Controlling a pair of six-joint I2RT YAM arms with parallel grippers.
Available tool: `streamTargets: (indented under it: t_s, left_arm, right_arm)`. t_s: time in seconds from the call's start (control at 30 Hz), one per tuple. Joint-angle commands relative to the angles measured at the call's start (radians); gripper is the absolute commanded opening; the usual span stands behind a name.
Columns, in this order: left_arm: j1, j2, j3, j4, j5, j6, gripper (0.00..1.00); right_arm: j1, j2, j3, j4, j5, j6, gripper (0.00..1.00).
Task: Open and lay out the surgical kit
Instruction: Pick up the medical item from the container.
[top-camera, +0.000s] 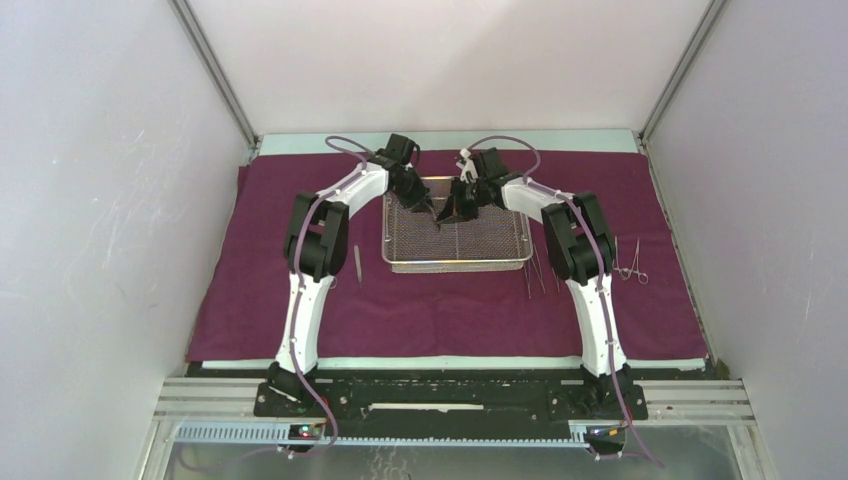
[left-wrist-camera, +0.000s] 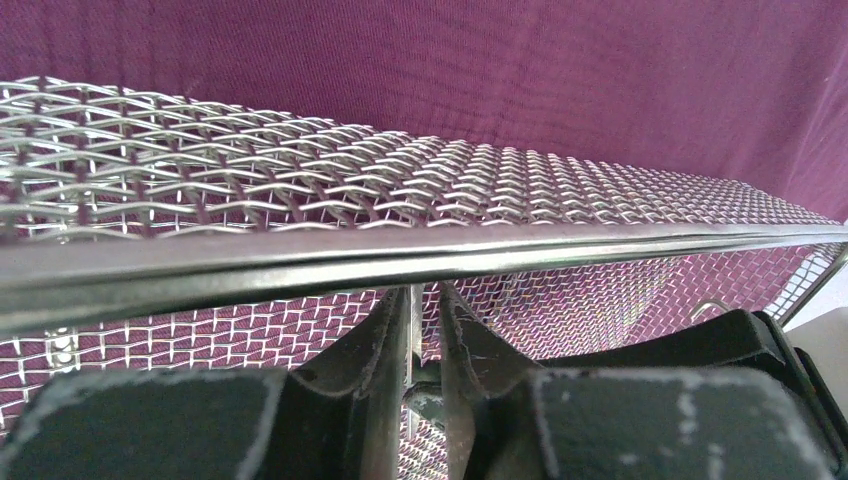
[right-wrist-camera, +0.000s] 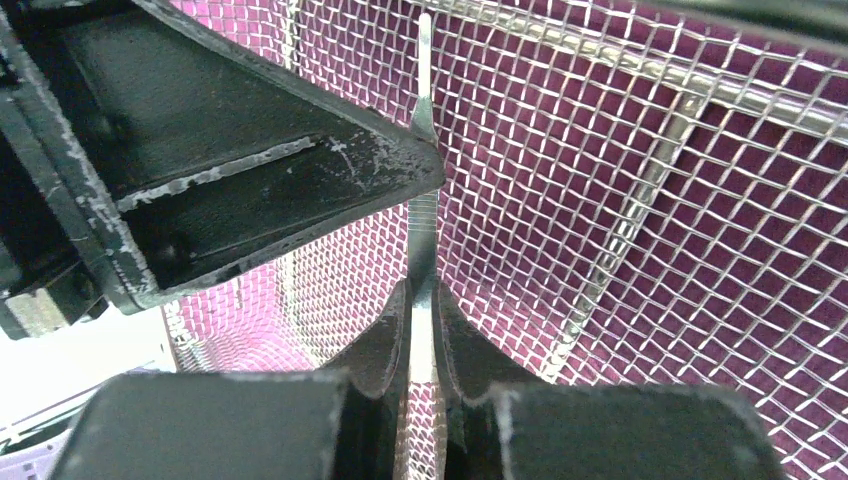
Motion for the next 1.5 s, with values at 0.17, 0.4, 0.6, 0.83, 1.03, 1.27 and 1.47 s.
streamTargets:
  t_s: [0.17, 0.4, 0.6, 0.83, 1.03, 1.27, 1.47]
  left_arm:
    - [-0.015, 0.033, 0.038, 0.011, -0.001, -0.023, 0.19]
    - [-0.015, 0.031, 0.038, 0.012, 0.008, -0.024, 0.09]
    - [-0.016, 0.004, 0.066, 0.015, 0.007, 0.027, 0.0]
    - [-0.012, -0.066, 0.148, -0.013, 0.025, 0.108, 0.0]
    - [-0.004, -0.134, 0.264, -0.134, 0.025, 0.188, 0.0]
    - [0.048, -0.394, 0.073, -0.204, -0.047, 0.266, 0.0]
    - [0.143, -0.679, -0.229, -0.241, -0.084, 0.33, 0.0]
  right_arm:
    - [-0.01, -0.009, 0.009, 0.063, -0.085, 0.057, 0.06]
    - [-0.011, -0.01, 0.011, 0.065, -0.089, 0.059, 0.06]
    - [-0.009, -0.046, 0.001, 0.052, -0.069, 0.047, 0.11]
    - [-0.012, -0.179, -0.025, 0.005, -0.007, 0.02, 0.34]
    - [-0.022, -0.315, -0.066, -0.038, 0.069, 0.013, 0.42]
    - [-0.024, -0.444, -0.142, -0.061, 0.144, -0.002, 0.54]
    - [-0.027, -0.512, -0.196, -0.079, 0.191, -0.019, 0.62]
